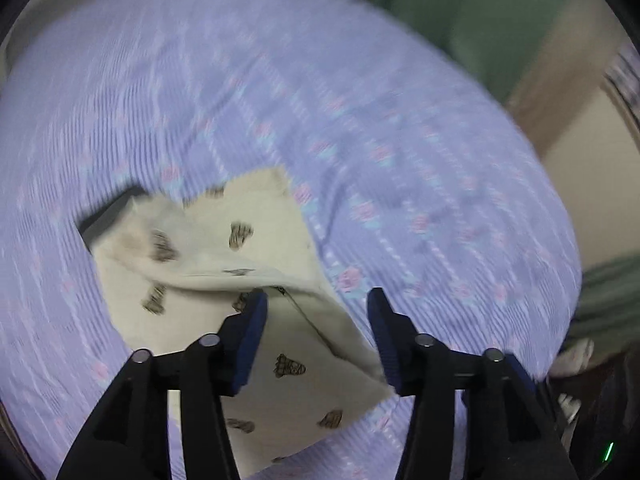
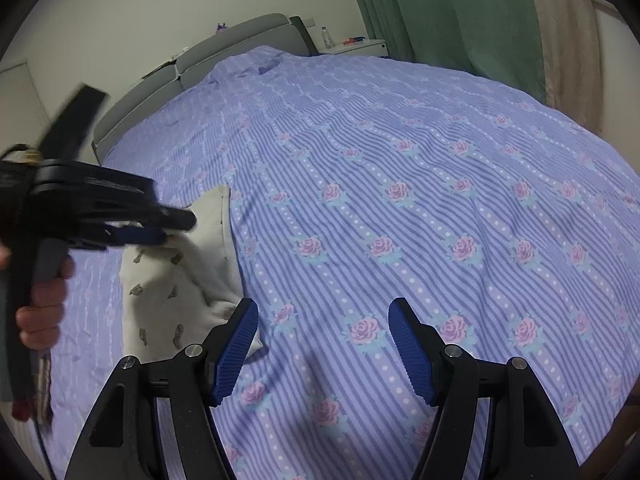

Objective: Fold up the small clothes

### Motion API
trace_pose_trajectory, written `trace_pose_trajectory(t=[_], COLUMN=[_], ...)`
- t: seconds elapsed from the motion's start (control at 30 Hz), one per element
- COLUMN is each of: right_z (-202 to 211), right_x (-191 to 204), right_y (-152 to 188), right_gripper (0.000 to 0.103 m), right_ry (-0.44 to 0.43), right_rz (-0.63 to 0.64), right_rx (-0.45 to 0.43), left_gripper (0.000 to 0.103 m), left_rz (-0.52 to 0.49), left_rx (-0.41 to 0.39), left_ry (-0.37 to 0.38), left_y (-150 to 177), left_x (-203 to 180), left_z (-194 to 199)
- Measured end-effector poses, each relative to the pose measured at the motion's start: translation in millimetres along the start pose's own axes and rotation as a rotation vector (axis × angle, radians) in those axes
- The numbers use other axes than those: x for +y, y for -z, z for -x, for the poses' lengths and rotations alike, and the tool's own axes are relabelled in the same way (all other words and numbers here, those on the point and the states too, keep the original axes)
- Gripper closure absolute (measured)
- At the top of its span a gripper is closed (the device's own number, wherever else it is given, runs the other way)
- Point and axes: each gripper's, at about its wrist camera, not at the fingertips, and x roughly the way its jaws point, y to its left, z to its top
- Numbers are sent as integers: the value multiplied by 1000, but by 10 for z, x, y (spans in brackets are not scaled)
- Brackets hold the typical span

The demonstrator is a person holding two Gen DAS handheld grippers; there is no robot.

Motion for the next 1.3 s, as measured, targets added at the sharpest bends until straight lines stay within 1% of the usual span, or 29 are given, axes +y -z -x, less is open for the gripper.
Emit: trace_pose_trajectory(t=[0.07, 0.13, 0.2, 0.27, 0.33, 0.37, 0.47, 0.5, 0.53, 0.57, 0.67, 0.73, 0.83, 0.93, 1.1, 1.2, 1.3], right_z=[27, 57, 59, 31, -26, -72, -231, -270, -312, -350, -477, -545, -555, -452, -310, -289, -347], right_x=[31, 85, 183, 309, 411, 453, 529, 543, 550, 556, 564, 569, 560, 511, 387, 305, 263], right_y=[7, 23, 28, 40, 61, 73, 78, 76, 74, 71, 57, 53, 73, 103, 129, 125, 113], right_gripper=[35, 35, 35, 35, 35, 35, 35, 35, 35, 35, 36, 37, 38, 38, 38, 44, 45], right_ry=[-20, -47, -67, -105, -148, -172, -166, -167, -165, -174, -187, -186, -189, -181, -170, -162, -172], right_rz=[10, 30, 65, 122, 161, 173, 171, 164, 151, 142, 104, 80, 53, 38, -9, -35, -64], right_rx=[-3, -8, -8, -3, 11, 20, 47, 53, 62, 71, 106, 122, 127, 98, 58, 51, 62], left_gripper=[39, 39, 39, 39, 39, 40, 40, 40, 40, 45, 51, 52, 54, 61, 63, 64, 67], left_rz=[-60, -103, -137, -181, -203, -206, -216, -215, -215, -214, -187, -173, -175, -181, -222, -218, -195], left_rx=[-88, -140, -191, -225, -242, -251, -265, -264, -255, -244, -216, -206, -207, -203, -187, -184, -183], left_ry=[-2, 5, -26, -66, -96, -94, -78, -71, -46, -21, 13, 29, 24, 27, -16, -27, -39], left_y=[180, 404, 740, 1057, 1310, 1442, 1686, 1732, 1776, 1822, 1872, 1881, 1901, 1916, 1977, 1987, 1977], left_x=[28, 80, 164, 209, 236, 259, 251, 245, 250, 248, 313, 363, 408, 465, 485, 528, 606], left_z=[266, 433, 543, 563, 507, 455, 340, 305, 260, 222, 130, 98, 115, 104, 56, 34, 27])
